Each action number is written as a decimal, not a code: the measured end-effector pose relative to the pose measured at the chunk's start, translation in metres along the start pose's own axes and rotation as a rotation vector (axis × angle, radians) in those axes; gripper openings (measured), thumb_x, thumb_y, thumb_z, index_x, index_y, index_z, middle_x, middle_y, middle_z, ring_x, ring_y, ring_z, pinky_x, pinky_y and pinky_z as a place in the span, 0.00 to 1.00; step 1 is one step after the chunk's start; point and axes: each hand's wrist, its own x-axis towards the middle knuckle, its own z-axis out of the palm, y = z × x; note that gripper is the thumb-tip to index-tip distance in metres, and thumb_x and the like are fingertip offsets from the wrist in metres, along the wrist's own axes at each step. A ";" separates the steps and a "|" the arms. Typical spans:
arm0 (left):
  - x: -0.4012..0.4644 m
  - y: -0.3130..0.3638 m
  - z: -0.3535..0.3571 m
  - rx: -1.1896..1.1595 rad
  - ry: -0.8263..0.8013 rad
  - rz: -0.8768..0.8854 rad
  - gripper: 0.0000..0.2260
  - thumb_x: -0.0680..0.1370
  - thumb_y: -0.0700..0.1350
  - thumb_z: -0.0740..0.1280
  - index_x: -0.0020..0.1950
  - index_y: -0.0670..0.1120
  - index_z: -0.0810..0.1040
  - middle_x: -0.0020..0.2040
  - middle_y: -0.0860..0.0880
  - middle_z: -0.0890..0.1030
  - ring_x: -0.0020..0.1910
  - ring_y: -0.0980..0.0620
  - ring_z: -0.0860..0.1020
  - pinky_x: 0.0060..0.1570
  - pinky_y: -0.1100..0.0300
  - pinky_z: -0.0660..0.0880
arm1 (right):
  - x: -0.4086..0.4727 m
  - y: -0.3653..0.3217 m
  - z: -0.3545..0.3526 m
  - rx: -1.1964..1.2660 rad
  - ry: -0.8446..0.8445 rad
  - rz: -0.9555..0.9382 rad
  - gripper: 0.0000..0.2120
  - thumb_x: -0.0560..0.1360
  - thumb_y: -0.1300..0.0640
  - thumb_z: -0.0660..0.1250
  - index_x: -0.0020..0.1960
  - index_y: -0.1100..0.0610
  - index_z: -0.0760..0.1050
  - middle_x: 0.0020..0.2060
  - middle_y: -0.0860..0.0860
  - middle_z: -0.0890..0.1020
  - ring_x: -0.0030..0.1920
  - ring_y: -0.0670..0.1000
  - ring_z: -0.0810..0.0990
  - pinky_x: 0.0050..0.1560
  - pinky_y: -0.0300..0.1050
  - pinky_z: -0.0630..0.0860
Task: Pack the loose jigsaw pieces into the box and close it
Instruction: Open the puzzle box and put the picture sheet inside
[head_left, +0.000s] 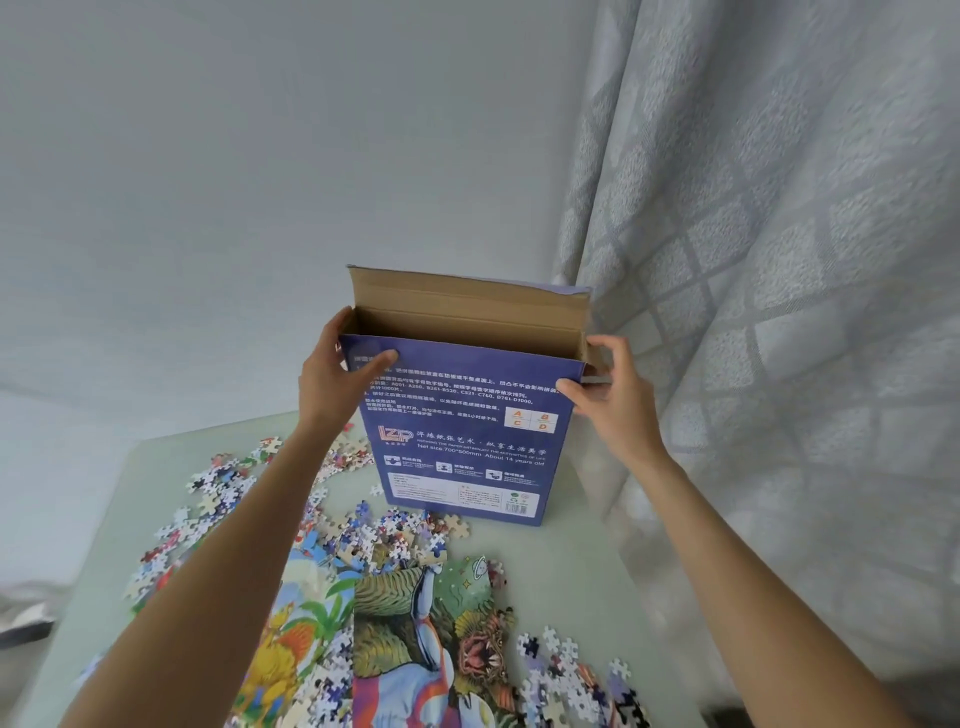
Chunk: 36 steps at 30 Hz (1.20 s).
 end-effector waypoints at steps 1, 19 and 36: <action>0.000 0.000 0.000 -0.029 0.006 0.000 0.31 0.71 0.49 0.72 0.71 0.49 0.63 0.65 0.49 0.74 0.57 0.53 0.74 0.53 0.56 0.75 | 0.000 -0.002 0.000 0.005 0.010 -0.005 0.23 0.70 0.56 0.73 0.60 0.51 0.66 0.52 0.51 0.81 0.48 0.49 0.82 0.43 0.54 0.82; 0.019 0.002 0.062 -0.219 -0.115 -0.082 0.37 0.75 0.47 0.68 0.75 0.53 0.47 0.69 0.46 0.68 0.62 0.52 0.72 0.52 0.56 0.73 | 0.012 0.023 -0.008 -0.035 0.031 -0.004 0.36 0.76 0.61 0.66 0.72 0.42 0.47 0.57 0.47 0.75 0.55 0.45 0.77 0.52 0.31 0.74; 0.038 0.011 0.067 -0.179 -0.203 -0.100 0.38 0.75 0.46 0.67 0.75 0.55 0.45 0.72 0.47 0.65 0.66 0.47 0.71 0.52 0.53 0.74 | 0.038 0.036 -0.005 -0.262 -0.048 -0.044 0.40 0.77 0.60 0.65 0.74 0.40 0.41 0.74 0.46 0.60 0.68 0.45 0.68 0.45 0.20 0.65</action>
